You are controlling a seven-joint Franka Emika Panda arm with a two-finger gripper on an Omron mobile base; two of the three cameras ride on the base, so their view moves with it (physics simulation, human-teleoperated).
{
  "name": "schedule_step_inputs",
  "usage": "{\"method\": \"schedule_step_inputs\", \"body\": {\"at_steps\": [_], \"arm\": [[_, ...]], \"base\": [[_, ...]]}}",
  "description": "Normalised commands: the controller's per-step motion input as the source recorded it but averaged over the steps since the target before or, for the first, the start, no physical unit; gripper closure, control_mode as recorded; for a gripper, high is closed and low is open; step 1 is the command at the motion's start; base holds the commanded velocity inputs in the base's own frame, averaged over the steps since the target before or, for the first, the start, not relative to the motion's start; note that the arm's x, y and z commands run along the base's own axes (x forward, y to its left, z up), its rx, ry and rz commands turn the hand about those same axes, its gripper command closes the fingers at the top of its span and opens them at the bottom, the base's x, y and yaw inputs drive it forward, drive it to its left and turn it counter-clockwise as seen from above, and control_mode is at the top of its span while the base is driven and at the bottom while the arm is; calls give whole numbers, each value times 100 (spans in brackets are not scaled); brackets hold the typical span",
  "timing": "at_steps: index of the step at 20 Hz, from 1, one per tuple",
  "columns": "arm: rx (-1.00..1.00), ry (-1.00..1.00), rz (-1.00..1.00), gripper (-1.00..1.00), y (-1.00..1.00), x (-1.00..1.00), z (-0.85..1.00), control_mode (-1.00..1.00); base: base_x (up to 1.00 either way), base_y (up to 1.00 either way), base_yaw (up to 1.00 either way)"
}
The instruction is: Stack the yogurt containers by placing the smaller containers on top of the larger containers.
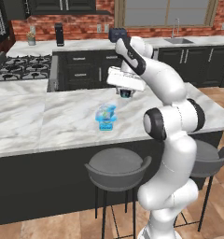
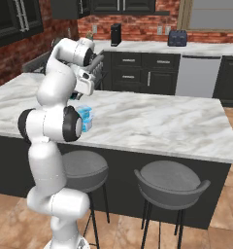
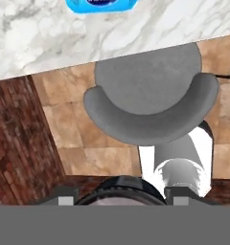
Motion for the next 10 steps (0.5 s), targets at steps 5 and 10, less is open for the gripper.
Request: {"method": "schedule_step_inputs", "body": {"at_steps": [5,10], "arm": [[-11,-2,-17,100,6,0,-22,-100],[-14,-19,-16,100,3,-1,-18,-100]], "base": [[0,0,0],[0,0,0]]}}
